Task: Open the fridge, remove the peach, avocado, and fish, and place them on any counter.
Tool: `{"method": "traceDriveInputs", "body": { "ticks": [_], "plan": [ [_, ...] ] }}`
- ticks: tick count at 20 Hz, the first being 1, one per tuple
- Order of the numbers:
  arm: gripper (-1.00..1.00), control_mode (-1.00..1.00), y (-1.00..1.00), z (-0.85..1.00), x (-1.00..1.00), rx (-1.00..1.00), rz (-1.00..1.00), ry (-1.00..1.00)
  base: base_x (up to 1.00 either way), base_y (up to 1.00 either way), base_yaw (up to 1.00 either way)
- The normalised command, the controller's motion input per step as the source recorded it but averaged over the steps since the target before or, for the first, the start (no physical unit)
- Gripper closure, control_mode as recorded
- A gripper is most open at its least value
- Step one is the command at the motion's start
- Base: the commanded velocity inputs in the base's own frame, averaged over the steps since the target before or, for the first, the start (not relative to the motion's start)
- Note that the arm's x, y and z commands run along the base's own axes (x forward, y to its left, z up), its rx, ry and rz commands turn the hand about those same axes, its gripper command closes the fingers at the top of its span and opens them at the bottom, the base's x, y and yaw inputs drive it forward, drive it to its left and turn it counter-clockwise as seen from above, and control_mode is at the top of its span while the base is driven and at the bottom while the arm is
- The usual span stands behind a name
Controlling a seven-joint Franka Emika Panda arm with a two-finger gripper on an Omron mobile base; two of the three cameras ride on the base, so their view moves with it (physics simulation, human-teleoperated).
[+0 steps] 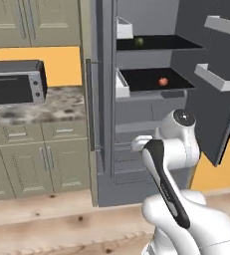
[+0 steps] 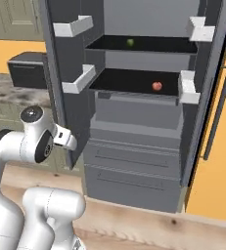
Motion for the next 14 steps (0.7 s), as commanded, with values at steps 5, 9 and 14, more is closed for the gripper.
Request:
{"method": "traceDriveInputs", "body": {
  "ticks": [5,9,14],
  "plan": [
    [-1.00,1.00,0.00,0.00,0.00,0.00,0.00,0.00,0.99,-0.88,-0.06],
    [-1.00,1.00,0.00,0.00,0.00,0.00,0.00,0.00,0.99,-0.41,-0.12],
    [-1.00,1.00,0.00,0.00,0.00,0.00,0.00,0.00,1.00,0.04,-0.08]
  ]
}}
